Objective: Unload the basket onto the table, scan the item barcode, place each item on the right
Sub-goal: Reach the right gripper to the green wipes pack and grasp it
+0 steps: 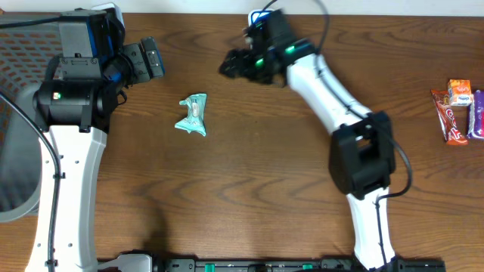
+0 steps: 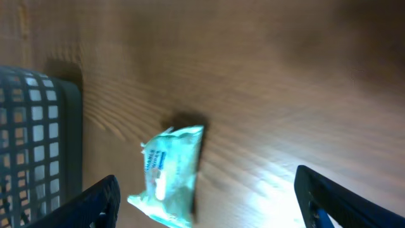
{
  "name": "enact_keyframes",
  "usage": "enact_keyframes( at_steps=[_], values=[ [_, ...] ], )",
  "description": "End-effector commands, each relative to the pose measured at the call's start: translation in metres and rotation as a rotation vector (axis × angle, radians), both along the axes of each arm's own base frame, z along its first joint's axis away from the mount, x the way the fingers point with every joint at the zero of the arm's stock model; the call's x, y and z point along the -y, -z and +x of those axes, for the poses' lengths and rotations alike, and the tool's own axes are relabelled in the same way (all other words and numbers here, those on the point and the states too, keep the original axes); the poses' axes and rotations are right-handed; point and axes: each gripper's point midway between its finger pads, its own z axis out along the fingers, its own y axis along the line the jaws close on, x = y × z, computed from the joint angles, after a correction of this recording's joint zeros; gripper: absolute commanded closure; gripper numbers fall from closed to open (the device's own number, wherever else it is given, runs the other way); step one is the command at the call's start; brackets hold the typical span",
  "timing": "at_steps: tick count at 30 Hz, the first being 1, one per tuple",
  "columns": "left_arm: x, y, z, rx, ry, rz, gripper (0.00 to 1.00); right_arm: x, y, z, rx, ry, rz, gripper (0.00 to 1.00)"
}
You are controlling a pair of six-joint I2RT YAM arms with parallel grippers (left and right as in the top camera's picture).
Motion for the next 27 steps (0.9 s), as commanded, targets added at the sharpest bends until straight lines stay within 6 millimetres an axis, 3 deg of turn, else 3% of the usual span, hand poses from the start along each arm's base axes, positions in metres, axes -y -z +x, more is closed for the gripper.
enact_keyframes(
  at_steps=[1,9,20,27],
  values=[
    [-0.003,-0.002,0.002,0.005,-0.015,0.005,0.02,-0.020,0.020,-0.016,-0.057,0.111,-0.046,0.16],
    [-0.003,-0.002,0.002,0.005,-0.015,0.005,0.02,-0.068,0.042,-0.056,-0.004,0.055,-0.112,0.15],
    [-0.003,-0.002,0.002,0.005,-0.015,0.005,0.02,-0.092,0.073,-0.080,0.043,0.036,-0.211,0.14],
    [-0.003,-0.002,0.002,0.005,-0.015,0.005,0.02,-0.090,0.089,-0.076,0.030,0.046,-0.220,0.28]
  ],
)
